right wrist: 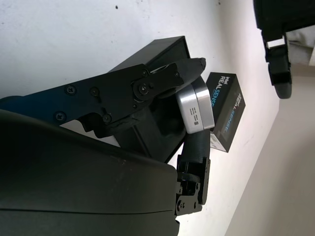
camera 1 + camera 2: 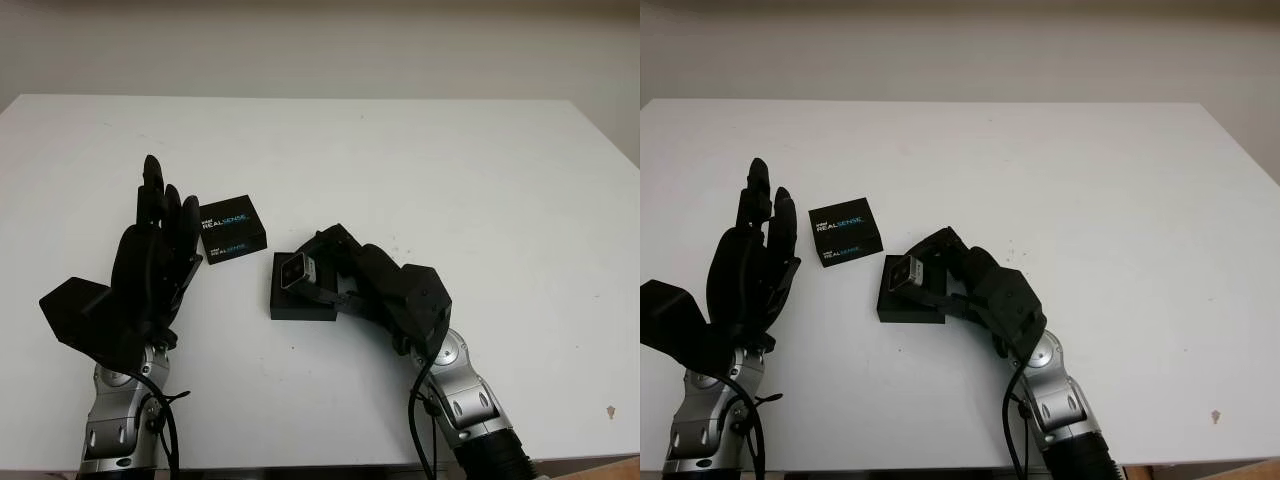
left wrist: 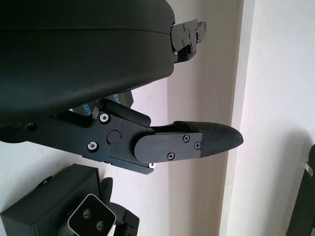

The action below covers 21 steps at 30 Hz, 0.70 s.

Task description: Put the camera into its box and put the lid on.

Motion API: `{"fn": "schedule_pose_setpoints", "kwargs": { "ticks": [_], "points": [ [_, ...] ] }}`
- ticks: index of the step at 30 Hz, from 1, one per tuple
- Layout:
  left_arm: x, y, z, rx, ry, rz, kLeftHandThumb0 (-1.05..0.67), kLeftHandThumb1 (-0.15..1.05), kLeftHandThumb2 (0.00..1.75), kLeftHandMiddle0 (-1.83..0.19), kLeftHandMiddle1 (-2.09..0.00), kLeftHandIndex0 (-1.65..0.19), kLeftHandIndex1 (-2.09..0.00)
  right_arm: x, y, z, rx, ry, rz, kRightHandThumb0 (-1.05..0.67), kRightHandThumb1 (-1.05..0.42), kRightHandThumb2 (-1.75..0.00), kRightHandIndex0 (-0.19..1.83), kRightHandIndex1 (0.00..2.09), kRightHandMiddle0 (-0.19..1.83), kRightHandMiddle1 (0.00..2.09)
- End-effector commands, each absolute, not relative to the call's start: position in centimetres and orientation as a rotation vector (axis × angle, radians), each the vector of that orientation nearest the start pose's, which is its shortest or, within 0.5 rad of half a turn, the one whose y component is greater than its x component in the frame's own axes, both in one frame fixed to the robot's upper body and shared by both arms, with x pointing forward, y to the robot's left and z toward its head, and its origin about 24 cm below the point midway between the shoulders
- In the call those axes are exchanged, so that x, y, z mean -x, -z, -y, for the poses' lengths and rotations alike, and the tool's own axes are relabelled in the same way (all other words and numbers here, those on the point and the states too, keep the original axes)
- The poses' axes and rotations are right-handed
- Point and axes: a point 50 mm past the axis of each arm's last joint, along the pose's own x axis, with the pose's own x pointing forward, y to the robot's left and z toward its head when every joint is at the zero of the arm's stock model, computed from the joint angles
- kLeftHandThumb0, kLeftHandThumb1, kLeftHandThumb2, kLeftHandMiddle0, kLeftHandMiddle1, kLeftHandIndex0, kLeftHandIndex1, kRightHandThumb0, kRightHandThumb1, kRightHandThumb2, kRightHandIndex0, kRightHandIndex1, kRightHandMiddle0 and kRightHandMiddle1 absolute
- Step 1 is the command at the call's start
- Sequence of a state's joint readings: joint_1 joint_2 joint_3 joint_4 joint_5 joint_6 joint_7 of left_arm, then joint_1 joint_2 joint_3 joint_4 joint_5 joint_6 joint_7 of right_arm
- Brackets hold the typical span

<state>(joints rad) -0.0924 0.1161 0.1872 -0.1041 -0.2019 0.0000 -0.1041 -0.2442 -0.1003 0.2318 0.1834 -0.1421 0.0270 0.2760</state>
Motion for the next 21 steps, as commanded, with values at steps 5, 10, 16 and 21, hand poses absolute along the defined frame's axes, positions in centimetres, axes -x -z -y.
{"fn": "schedule_pose_setpoints", "kwargs": {
  "ticks": [5, 10, 16, 21],
  "points": [
    [-26.4, -9.7, -20.2, 0.072, -0.029, 0.227, -0.72, 1.05, 0.45, 0.19, 0.0, 0.19, 0.0, -27.7, -3.8, 8.7, 0.558, -0.629, 0.021, -0.56, -0.97, -0.05, -0.05, 0.02, -0.08, 0.99],
    [-26.3, -9.6, -20.2, 0.069, -0.034, 0.223, -0.72, 1.05, 0.44, 0.19, 0.0, 0.19, 0.0, -27.8, -5.6, 9.5, 0.717, -0.587, 0.148, -0.6, -0.94, -0.05, -0.19, 0.0, -0.09, 0.34],
    [-26.3, -9.6, -20.2, 0.068, -0.034, 0.22, -0.72, 1.05, 0.44, 0.19, 0.0, 0.19, 0.0, -28.3, -7.9, 10.5, 0.771, -0.52, 0.277, -0.55, -0.93, -0.05, -0.19, 0.0, -0.05, 0.24],
    [-26.3, -9.6, -20.2, 0.071, -0.025, 0.221, -0.72, 1.05, 0.44, 0.19, 0.0, 0.19, 0.0, -28.5, -9.1, 11.0, 0.756, -0.488, 0.316, -0.58, -0.95, -0.06, -0.19, 0.0, -0.04, 0.19]
  ]
}}
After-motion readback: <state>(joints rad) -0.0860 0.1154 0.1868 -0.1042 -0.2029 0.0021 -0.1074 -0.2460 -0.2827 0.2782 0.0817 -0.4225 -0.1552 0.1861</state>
